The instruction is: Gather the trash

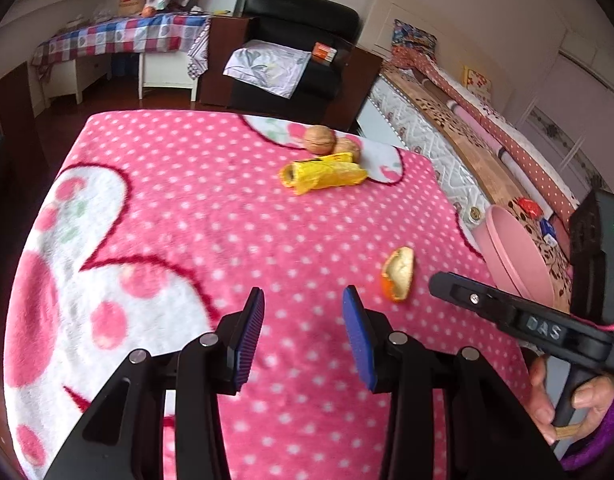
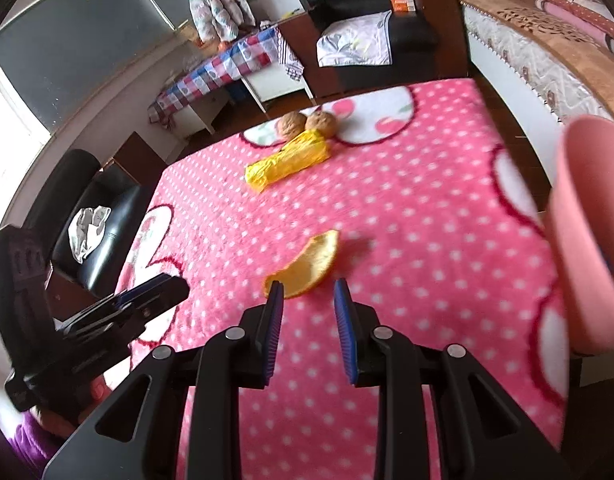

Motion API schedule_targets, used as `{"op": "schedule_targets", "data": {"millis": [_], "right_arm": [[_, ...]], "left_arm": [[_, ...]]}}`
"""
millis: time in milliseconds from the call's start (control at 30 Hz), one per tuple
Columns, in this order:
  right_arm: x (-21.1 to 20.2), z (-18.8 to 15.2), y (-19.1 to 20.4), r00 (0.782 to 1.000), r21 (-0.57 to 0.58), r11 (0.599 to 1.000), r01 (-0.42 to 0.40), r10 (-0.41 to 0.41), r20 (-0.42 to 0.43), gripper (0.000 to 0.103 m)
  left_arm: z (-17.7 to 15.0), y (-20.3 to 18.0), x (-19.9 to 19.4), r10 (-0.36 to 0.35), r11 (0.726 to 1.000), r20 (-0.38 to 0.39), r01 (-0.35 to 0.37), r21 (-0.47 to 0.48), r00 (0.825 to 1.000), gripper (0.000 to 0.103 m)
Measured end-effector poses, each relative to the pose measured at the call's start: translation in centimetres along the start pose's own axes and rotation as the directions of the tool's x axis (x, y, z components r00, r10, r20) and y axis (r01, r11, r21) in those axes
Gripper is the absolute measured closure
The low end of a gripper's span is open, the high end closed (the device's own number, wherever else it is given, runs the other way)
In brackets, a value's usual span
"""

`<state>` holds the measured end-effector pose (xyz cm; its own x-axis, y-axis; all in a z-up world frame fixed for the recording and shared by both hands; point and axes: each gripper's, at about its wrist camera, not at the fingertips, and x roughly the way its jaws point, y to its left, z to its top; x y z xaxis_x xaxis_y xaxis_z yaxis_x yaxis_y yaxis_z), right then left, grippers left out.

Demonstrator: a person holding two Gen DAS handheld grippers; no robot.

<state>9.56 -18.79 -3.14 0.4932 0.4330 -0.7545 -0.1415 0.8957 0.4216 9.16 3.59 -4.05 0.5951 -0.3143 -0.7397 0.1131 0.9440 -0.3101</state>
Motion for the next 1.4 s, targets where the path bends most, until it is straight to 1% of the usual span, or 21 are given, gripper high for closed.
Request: {"op": "schedule_targets", "data": {"millis": [233, 367, 467, 533, 567, 633, 667, 800, 900, 967, 1033, 1100, 1233, 1333, 1400], "right_arm": [[3.2, 1.1, -1.0, 0.998, 0.09, 0.995, 0.052, -0.049, -0.033, 0.076], [4.4, 1.1, -0.6, 0.997, 0.076, 0.994, 0.077, -0.075, -0.035, 0.076], [4.8, 0.9, -0.1, 0.996, 0.054, 0.994, 0.093, -0.092, -0.017, 0.076], [4.9, 0.9, 0.1, 0.995, 0.035, 0.994, 0.099, -0.099, -0.01, 0.077], [4.9, 0.9, 0.2, 0.995, 0.031, 0.995, 0.096, -0.096, -0.005, 0.077], [5.0, 1.0, -0.1, 0.996, 0.028, 0.995, 0.094, -0.094, -0.004, 0.091], [5.0, 0.9, -0.2, 0.996, 0.028, 0.996, 0.087, -0.087, -0.002, 0.093], [4.7, 0.6, -0.4, 0.997, 0.016, 0.997, 0.076, -0.077, 0.019, 0.094], [4.6, 0.4, -0.1, 0.995, -0.023, 0.995, 0.095, -0.094, 0.035, 0.094], [4.7, 0.2, 0.2, 0.993, -0.045, 0.993, 0.11, -0.108, 0.05, 0.094], [4.7, 0.2, 0.3, 0.992, -0.051, 0.992, 0.117, -0.114, 0.052, 0.094], [4.8, 0.2, 0.3, 0.993, -0.048, 0.993, 0.113, -0.11, 0.052, 0.094], [4.8, 0.3, 0.3, 0.991, -0.058, 0.991, 0.123, -0.12, 0.054, 0.094], [4.9, 0.3, 0.3, 0.991, -0.062, 0.99, 0.125, -0.121, 0.056, 0.094], [4.9, 0.4, 0.3, 0.991, -0.062, 0.99, 0.124, -0.12, 0.056, 0.094]], "left_arm": [[0.2, 2.2, -0.5, -0.003, 1.0, 0.018, 0.003, -0.031, 1.0, 0.063], [0.9, 2.5, -0.2, -0.005, 1.0, 0.027, 0.006, -0.024, 1.0, 0.063], [1.8, 2.3, 0.3, -0.006, 1.0, 0.033, 0.006, 0.002, 0.999, 0.062], [2.7, 2.0, 0.9, -0.003, 1.0, 0.038, 0.002, 0.027, 0.999, 0.058], [3.2, 1.8, 1.2, -0.004, 0.999, 0.041, 0.002, 0.04, 0.999, 0.058], [4.2, 1.3, 2.1, -0.003, 0.997, 0.043, -0.001, 0.071, 0.999, 0.056], [4.7, 1.1, 2.7, -0.005, 0.996, 0.042, 0.001, 0.085, 0.999, 0.056], [6.8, 0.0, 5.3, 0.0, 0.989, 0.024, -0.004, 0.15, 1.0, 0.056], [8.1, -1.3, 7.5, 0.023, 0.975, 0.013, -0.025, 0.219, 1.0, 0.056], [8.6, -1.7, 8.4, 0.017, 0.969, 0.009, -0.019, 0.245, 1.0, 0.055], [9.2, -2.1, 9.4, 0.025, 0.962, 0.005, -0.026, 0.273, 1.0, 0.053], [9.9, -2.2, 10.4, 0.024, 0.958, -0.006, -0.021, 0.286, 1.0, 0.051], [10.5, -2.5, 12.3, 0.023, 0.955, -0.04, -0.01, 0.296, 0.999, 0.049], [10.7, -2.6, 13.7, 0.021, 0.956, -0.073, 0.002, 0.295, 0.997, 0.049], [10.6, -2.8, 14.2, 0.022, 0.953, -0.076, 0.003, 0.304, 0.997, 0.049]]}}
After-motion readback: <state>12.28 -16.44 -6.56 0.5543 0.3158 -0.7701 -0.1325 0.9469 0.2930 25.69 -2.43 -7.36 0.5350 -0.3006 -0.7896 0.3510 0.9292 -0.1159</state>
